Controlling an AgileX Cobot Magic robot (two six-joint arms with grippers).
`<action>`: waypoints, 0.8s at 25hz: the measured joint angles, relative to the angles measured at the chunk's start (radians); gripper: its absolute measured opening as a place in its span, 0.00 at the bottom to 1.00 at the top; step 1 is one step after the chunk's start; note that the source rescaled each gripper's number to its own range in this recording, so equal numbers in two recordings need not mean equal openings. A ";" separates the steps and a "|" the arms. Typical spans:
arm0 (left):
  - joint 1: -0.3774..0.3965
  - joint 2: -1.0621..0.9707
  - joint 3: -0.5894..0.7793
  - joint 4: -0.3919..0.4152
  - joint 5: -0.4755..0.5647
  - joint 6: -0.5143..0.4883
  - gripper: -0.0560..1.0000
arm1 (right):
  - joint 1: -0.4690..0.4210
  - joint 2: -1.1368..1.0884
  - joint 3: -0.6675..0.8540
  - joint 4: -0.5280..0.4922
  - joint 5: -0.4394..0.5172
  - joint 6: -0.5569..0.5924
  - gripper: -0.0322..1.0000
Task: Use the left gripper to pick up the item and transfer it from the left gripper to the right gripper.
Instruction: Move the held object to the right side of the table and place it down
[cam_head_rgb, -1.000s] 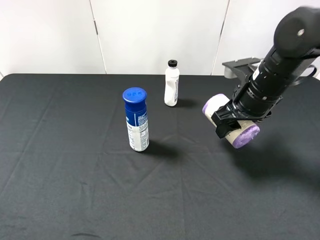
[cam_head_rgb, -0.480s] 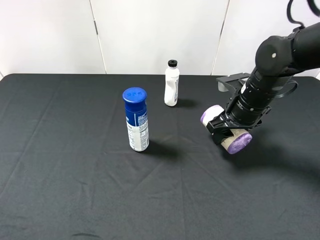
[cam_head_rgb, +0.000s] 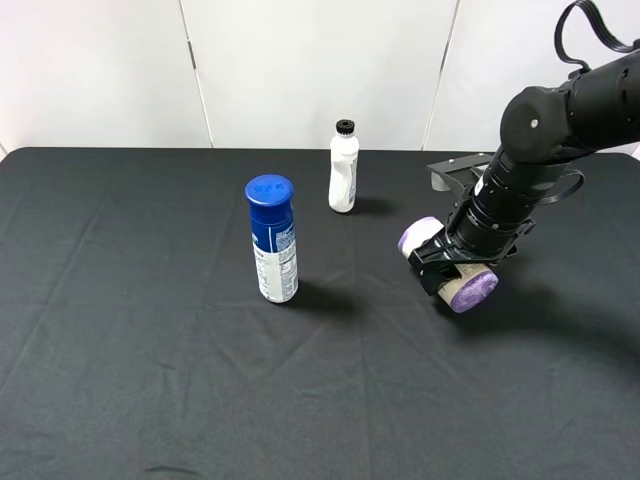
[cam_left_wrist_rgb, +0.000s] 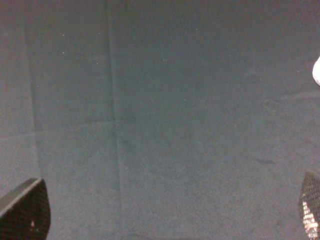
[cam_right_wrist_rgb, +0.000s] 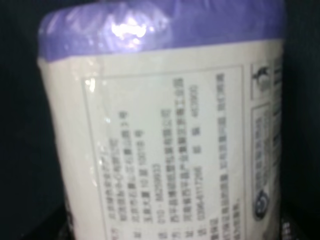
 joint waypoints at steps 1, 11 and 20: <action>0.000 0.000 0.000 0.000 0.000 0.000 1.00 | 0.000 0.000 0.000 0.000 -0.001 0.000 0.04; 0.000 0.000 0.000 0.000 0.000 0.000 1.00 | 0.000 0.000 -0.002 0.006 -0.007 0.000 0.85; 0.000 0.000 0.000 0.000 0.000 0.000 1.00 | 0.000 0.001 -0.002 0.007 -0.007 0.000 0.99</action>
